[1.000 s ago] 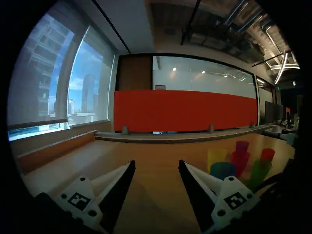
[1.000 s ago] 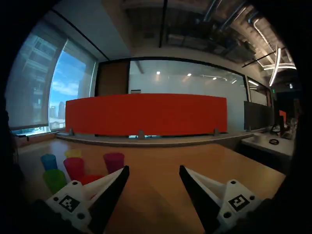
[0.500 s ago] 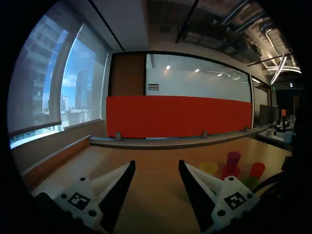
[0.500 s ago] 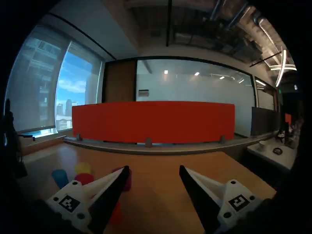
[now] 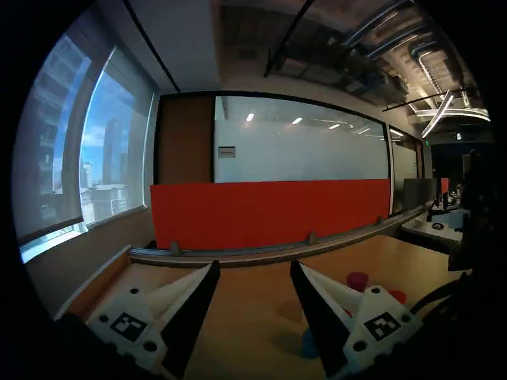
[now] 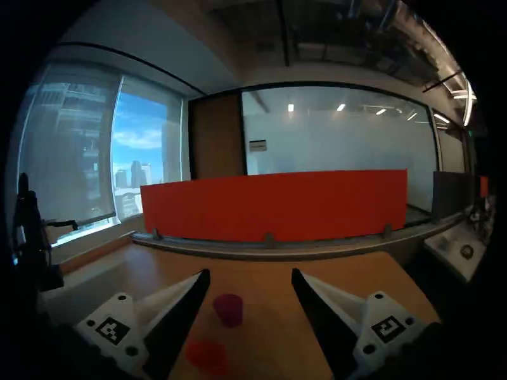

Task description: Pour water

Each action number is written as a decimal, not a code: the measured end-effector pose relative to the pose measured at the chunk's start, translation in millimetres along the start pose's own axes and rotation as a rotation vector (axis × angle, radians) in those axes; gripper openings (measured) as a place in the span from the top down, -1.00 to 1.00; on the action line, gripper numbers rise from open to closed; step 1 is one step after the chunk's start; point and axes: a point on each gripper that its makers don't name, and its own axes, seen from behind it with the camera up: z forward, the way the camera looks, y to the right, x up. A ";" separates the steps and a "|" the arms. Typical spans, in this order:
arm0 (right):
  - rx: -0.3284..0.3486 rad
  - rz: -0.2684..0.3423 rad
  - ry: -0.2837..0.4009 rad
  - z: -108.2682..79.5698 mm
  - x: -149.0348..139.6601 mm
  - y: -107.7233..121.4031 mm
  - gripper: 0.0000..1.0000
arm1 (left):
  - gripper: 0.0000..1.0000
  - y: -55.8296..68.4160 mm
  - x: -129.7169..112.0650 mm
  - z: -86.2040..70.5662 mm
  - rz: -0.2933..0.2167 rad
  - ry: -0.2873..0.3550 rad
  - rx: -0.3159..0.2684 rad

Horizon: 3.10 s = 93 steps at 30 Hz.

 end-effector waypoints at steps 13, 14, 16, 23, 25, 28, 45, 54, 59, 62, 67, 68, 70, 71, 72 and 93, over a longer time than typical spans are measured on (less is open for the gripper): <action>0.120 -0.059 0.016 -3.7 15.0 -24.9 -0.98 | -0.63 21.3 17.0 6.8 0.007 0.001 -0.126; 0.139 -0.070 0.018 -4.2 15.3 -28.7 -0.98 | -0.63 22.7 16.9 7.5 0.009 0.000 -0.137; 0.173 -0.084 0.021 -5.5 16.5 -35.7 -0.98 | -0.63 25.8 16.4 8.2 0.010 -0.003 -0.158; 0.329 -0.093 0.027 -15.6 24.2 -67.4 -0.98 | -0.63 40.0 13.5 8.0 0.009 -0.015 -0.256; 0.373 -0.098 0.026 -19.3 25.9 -77.0 -0.98 | -0.63 43.7 13.2 7.6 0.007 -0.015 -0.280; 0.435 -0.108 0.023 -24.8 27.6 -90.6 -0.98 | -0.63 50.1 12.4 6.3 -0.001 -0.017 -0.319; 0.550 -0.193 -0.067 -29.5 7.3 -115.1 -0.98 | -0.63 64.0 -1.1 10.0 0.020 -0.076 -0.431; 0.597 -0.234 -0.149 -33.6 -14.6 -121.5 -0.98 | -0.63 74.8 -21.0 7.8 0.035 -0.134 -0.501; 0.612 -0.258 -0.179 -33.2 -25.7 -124.4 -0.98 | -0.64 81.0 -31.5 7.7 0.034 -0.166 -0.533; 0.626 -0.266 -0.195 -33.1 -32.9 -127.6 -0.99 | -0.63 81.9 -38.6 9.1 0.049 -0.178 -0.538; 0.643 -0.277 -0.220 -31.3 -47.4 -131.3 -0.99 | -0.63 84.4 -55.8 11.6 0.068 -0.205 -0.545; 0.645 -0.279 -0.227 -30.5 -51.1 -131.6 -0.99 | -0.64 85.4 -59.5 12.1 0.071 -0.211 -0.548; 0.650 -0.282 -0.239 -29.2 -57.6 -132.1 -0.98 | -0.64 87.3 -66.2 13.0 0.076 -0.222 -0.553; 0.652 -0.285 -0.246 -28.4 -61.3 -132.4 -0.98 | -0.64 88.4 -69.9 13.5 0.079 -0.228 -0.556; 0.654 -0.286 -0.252 -27.6 -64.7 -132.6 -0.98 | -0.64 89.2 -73.2 14.1 0.081 -0.233 -0.558; 0.661 -0.352 -0.365 -13.1 -138.9 -136.8 -0.99 | -0.63 98.0 -147.9 20.8 0.127 -0.343 -0.585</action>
